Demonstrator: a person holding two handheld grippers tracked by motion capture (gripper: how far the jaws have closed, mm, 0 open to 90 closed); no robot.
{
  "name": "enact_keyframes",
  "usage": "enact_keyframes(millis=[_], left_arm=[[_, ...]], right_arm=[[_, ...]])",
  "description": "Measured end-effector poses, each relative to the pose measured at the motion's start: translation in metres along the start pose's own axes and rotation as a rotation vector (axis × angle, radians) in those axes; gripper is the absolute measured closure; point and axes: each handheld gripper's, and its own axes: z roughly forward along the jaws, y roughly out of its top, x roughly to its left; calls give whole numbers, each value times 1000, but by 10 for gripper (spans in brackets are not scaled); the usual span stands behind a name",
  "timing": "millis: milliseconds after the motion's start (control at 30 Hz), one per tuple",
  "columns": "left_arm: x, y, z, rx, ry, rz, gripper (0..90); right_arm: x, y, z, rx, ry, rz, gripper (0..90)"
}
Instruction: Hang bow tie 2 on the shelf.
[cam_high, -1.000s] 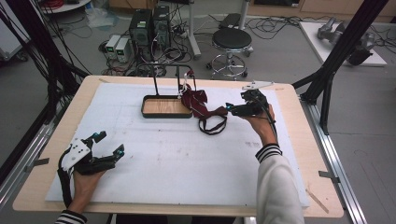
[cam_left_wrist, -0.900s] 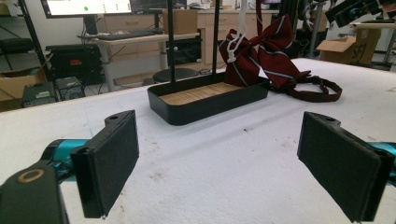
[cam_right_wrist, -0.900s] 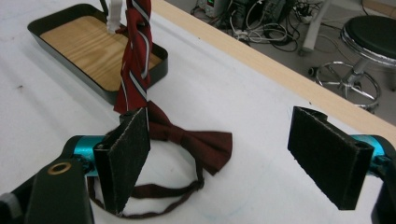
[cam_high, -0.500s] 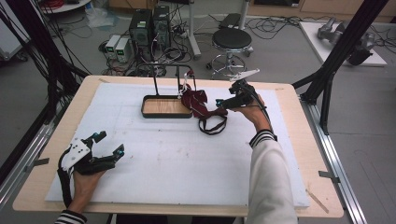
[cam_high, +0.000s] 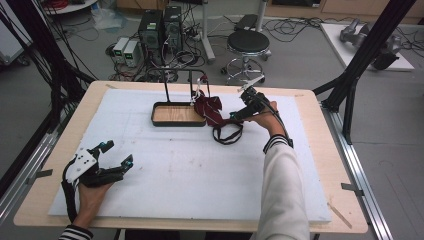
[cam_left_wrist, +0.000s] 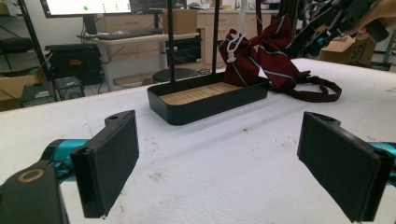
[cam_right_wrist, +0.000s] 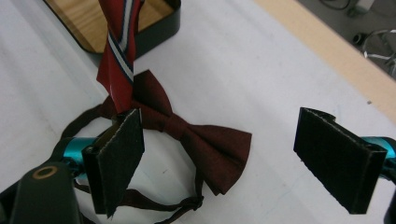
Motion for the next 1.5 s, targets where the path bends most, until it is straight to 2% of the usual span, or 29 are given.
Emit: enact_keyframes(millis=[167, 267, 333, 433, 733, 933, 1133, 1400, 1500], left_arm=[[0, 0, 0, 1, -1, 0, 130], [0, 0, 0, 1, -1, 0, 130], [0, 0, 0, 1, -1, -1, 130], [0, 0, 0, 2, -2, -1, 130], [0, 0, 0, -1, -2, -1, 130], [0, 0, 0, 0, -4, 1, 130], [1, 0, -1, 0, -5, -2, 130], [1, 0, -1, 0, -6, 0, 130], [1, 0, -1, 0, -7, 1, 130]], right_arm=[[0, -1, 11, 20, 17, 5, 155], [-1, -2, 16, 30, 20, -9, 155], [-1, -3, 19, 50, 26, 0, 156], [0, -5, 24, 84, 22, -21, 158], [-1, -9, 33, 130, 38, -18, 193], [1, -11, 38, 177, 28, -24, 281], [0, -13, 44, 229, -6, -42, 345], [0, -12, 46, 243, -15, -50, 434], [1, -11, 46, 247, -10, -79, 533]])
